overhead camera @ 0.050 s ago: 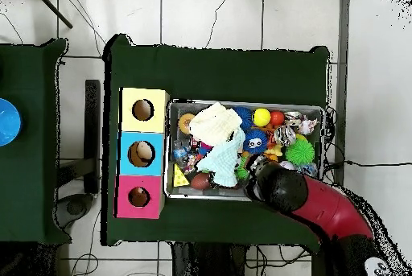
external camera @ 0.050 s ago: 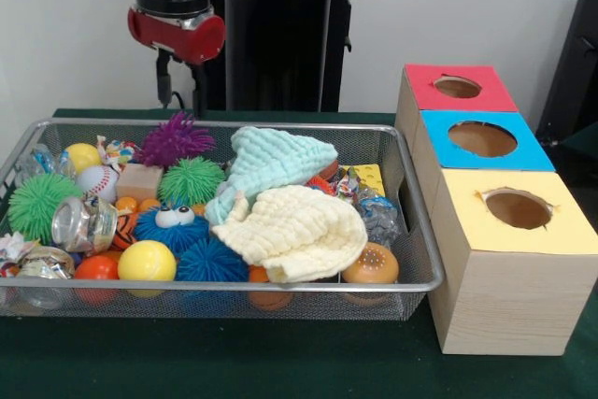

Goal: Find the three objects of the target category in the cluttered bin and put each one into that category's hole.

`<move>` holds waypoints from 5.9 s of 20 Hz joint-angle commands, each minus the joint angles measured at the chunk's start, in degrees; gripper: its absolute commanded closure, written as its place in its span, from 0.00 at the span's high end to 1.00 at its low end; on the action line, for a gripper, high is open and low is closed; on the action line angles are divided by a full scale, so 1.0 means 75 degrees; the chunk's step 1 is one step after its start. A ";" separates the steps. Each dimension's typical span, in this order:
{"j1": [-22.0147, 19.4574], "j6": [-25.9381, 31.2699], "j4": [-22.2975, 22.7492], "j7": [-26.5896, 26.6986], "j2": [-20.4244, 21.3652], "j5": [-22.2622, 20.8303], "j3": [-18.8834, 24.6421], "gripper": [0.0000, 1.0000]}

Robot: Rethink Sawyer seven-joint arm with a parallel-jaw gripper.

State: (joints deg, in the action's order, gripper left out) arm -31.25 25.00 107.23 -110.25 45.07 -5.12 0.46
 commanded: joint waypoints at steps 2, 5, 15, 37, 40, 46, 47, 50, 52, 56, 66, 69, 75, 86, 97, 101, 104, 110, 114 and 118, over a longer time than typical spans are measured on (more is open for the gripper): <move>-0.0230 0.0162 -0.1120 0.0707 -0.0713 -0.0876 0.0604 1.00; -0.0294 -0.0168 -0.1304 0.0508 -0.0980 -0.1059 0.0586 1.00; -0.0280 -0.0641 -0.1460 0.0059 -0.1465 -0.1306 0.0684 1.00; -0.0684 -0.1149 -0.1639 -0.0125 -0.2200 -0.1144 0.0937 1.00; -0.0822 -0.1047 -0.1732 -0.0066 -0.2243 -0.1099 0.1044 1.00; -0.1134 -0.0919 -0.1855 -0.0007 -0.2298 -0.1032 0.1339 1.00; -0.1186 -0.0969 -0.1861 -0.0035 -0.2308 -0.1034 0.1386 1.00; -0.1251 -0.1058 -0.1925 -0.0096 -0.2377 -0.1056 0.1423 1.00; -0.1275 -0.1145 -0.1943 -0.0148 -0.2415 -0.1075 0.1442 1.00; -0.1178 -0.1358 -0.2008 -0.0377 -0.2504 -0.1064 0.1340 1.00; -0.0099 -0.2365 -0.2511 -0.1373 -0.3265 -0.0888 0.0301 1.00; 0.0142 -0.2667 -0.2534 -0.1542 -0.3458 -0.0758 0.0039 1.00; 0.0273 -0.3002 -0.2520 -0.1544 -0.3665 -0.0491 -0.0114 1.00; -0.0135 -0.2878 -0.2463 -0.1072 -0.3552 -0.0441 0.0271 1.00; 0.0109 -0.3286 -0.2513 -0.1058 -0.3542 -0.0636 -0.0055 0.00; 0.0107 -0.3326 -0.2511 -0.1023 -0.3538 -0.0667 -0.0069 0.00; 0.0127 -0.3352 -0.2527 -0.0992 -0.3543 -0.0688 -0.0107 0.00; -0.0088 -0.2301 -0.1943 -0.0602 -0.2685 -0.0720 0.0245 0.00; -0.0294 -0.1592 -0.1422 -0.0348 -0.2028 -0.0668 0.0565 0.00; -0.0429 -0.1289 -0.1238 -0.0273 -0.1777 -0.0637 0.0740 0.00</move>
State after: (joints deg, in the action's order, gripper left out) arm -32.70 8.28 95.10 -110.25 27.10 -10.64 -0.69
